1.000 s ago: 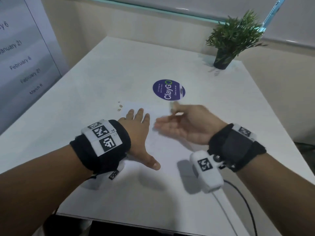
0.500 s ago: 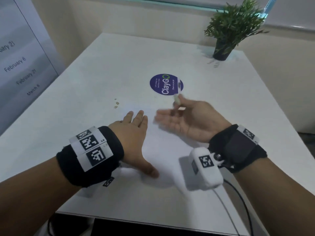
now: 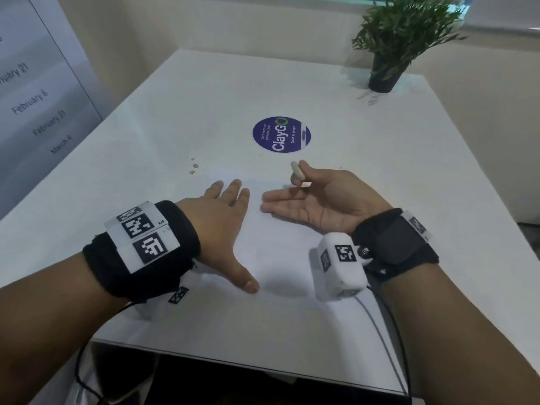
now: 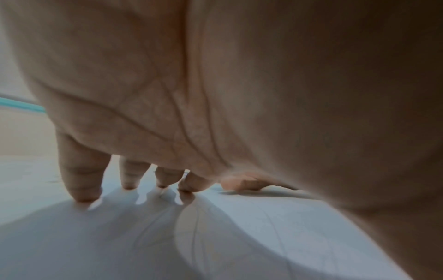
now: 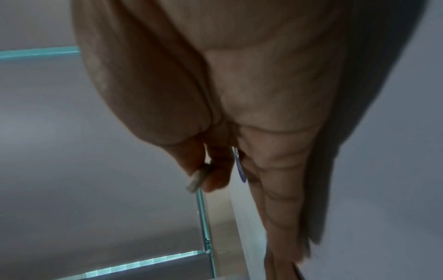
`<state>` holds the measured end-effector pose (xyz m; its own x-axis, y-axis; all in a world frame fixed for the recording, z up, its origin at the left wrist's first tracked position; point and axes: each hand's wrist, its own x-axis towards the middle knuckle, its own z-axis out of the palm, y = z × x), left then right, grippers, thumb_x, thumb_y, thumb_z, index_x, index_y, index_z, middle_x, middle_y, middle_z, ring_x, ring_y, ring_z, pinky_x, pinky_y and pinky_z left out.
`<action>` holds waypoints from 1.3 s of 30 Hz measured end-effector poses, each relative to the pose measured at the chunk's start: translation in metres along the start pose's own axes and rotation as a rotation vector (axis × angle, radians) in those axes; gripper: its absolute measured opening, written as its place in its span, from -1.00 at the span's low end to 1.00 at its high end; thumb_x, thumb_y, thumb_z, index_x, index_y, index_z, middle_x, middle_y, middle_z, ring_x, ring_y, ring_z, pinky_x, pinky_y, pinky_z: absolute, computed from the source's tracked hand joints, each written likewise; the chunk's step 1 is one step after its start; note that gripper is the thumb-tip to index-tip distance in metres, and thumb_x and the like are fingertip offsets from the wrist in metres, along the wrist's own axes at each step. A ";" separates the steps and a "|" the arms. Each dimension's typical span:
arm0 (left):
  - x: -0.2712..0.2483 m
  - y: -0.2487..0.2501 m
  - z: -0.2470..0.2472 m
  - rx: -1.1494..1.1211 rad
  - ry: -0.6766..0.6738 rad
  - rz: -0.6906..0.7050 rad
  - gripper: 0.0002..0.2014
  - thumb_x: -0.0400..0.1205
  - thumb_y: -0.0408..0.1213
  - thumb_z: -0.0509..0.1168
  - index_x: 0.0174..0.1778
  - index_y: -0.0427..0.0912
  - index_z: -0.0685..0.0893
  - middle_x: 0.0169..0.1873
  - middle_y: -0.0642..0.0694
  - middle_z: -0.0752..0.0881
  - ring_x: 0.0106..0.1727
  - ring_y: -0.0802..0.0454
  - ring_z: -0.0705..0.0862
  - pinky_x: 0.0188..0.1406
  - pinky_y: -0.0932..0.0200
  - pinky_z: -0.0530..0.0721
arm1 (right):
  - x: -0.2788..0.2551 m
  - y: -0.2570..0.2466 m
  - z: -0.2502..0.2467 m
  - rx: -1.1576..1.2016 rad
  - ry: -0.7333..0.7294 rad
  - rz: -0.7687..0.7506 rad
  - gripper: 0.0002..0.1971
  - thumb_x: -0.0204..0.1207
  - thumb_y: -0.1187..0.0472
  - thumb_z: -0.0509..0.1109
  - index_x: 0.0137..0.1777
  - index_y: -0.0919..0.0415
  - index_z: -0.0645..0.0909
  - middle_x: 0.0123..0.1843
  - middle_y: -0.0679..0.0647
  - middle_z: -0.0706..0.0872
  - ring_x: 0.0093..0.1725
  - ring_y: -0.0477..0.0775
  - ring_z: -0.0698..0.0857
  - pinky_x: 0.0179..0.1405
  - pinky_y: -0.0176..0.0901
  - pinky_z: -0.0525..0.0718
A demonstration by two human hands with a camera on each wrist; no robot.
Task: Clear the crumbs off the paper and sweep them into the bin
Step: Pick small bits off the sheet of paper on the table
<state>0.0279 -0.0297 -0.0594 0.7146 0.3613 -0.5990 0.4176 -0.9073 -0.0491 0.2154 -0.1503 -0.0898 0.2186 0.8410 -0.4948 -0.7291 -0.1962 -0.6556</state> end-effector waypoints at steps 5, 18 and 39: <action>0.000 -0.002 0.003 0.033 0.015 0.011 0.65 0.01 0.74 0.33 0.72 -0.15 -0.45 0.72 -0.07 -0.46 0.76 -0.14 -0.37 0.74 -0.21 0.10 | 0.003 -0.023 -0.022 0.218 0.268 -0.349 -0.60 0.78 -0.04 0.24 -0.25 0.16 0.55 0.26 0.41 0.72 0.20 0.38 0.81 0.27 0.14 0.77; 0.011 -0.021 -0.010 0.088 0.049 0.055 0.41 0.10 0.68 0.34 0.75 -0.03 -0.05 0.78 -0.02 -0.08 0.75 -0.13 0.06 0.57 -0.24 0.41 | -0.015 -0.017 -0.007 0.203 0.193 -0.426 -0.59 0.80 -0.02 0.20 -0.25 0.16 0.54 0.25 0.42 0.71 0.30 0.34 0.78 0.28 0.13 0.77; 0.009 -0.006 -0.018 0.028 0.109 0.114 0.16 0.26 0.48 0.50 0.73 0.23 0.10 0.63 -0.08 0.26 0.60 -0.13 0.39 0.49 -0.17 0.49 | -0.047 0.001 0.016 -0.689 -0.057 -0.031 -0.68 0.78 0.09 0.26 -0.05 0.37 0.57 -0.03 0.55 0.73 -0.11 0.47 0.79 -0.11 0.21 0.80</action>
<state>0.0421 -0.0170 -0.0503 0.8137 0.2758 -0.5116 0.3159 -0.9488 -0.0090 0.1942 -0.1818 -0.0578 0.1847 0.8728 -0.4518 -0.1405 -0.4315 -0.8911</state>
